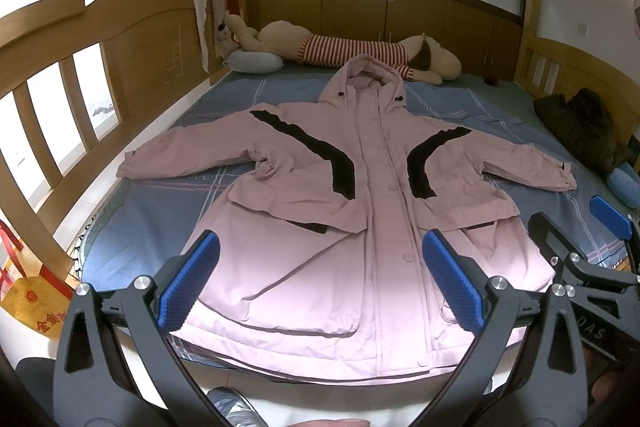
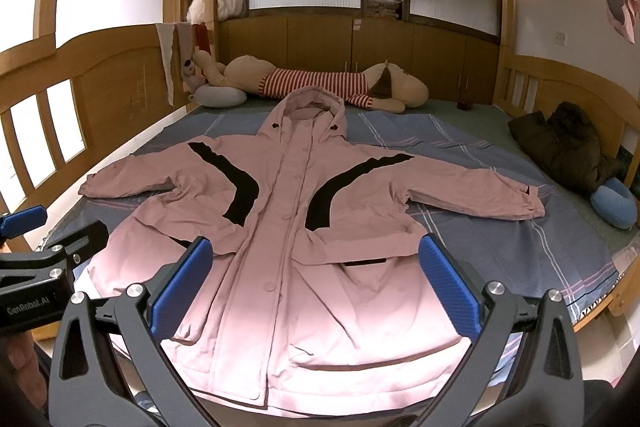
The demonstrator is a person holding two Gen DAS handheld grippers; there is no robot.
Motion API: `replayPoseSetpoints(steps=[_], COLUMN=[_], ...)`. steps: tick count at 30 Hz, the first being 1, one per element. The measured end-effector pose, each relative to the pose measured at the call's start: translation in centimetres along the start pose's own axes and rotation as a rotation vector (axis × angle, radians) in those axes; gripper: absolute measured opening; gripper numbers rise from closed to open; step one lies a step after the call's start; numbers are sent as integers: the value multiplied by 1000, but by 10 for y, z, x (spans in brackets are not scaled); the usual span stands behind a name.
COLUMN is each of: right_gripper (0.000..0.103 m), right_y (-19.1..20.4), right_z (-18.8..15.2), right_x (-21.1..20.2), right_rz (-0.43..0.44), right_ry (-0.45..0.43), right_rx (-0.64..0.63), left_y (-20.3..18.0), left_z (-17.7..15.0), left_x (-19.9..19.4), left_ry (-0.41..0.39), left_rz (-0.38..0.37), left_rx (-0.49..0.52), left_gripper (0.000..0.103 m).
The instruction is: Fold large clothes
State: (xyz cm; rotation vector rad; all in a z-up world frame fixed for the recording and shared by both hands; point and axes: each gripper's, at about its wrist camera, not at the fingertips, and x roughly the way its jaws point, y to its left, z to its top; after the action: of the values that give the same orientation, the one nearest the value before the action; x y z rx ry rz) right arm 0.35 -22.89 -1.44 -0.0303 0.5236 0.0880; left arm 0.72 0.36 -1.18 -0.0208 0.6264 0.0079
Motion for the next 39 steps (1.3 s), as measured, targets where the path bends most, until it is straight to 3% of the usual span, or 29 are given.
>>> replayPoseSetpoints(steps=[16, 23, 26, 28, 30, 32, 35, 39], right_gripper=[102, 102, 102, 102, 102, 102, 102, 102], right_y=[0, -5, -20, -38, -49, -56, -61, -61], right_z=[-1, 9, 25, 41, 54, 70, 99, 137], right_x=[2, -8, -31, -57, -81, -107, -148, -209], right_rz=[-8, 8, 100, 197, 230, 279, 463, 756], right_ry=[2, -1, -29, -50, -64, -78, -137, -264], right_rx=[-3, 26, 131, 292, 407, 472, 536, 502], left_y=[3, 7, 12, 15, 20, 27, 33, 35], left_z=[-5, -6, -5, -7, -10, -10, -1, 14], left_x=[4, 14, 28, 38, 45, 39, 31, 42], left_ry=[7, 104, 221, 312, 380, 345, 295, 360], left_rz=[3, -11, -57, -89, -161, -220, -306, -344], left_rx=[-3, -1, -5, -13, -38, -70, -93, -121], left_gripper=[101, 101, 101, 101, 101, 101, 101, 101])
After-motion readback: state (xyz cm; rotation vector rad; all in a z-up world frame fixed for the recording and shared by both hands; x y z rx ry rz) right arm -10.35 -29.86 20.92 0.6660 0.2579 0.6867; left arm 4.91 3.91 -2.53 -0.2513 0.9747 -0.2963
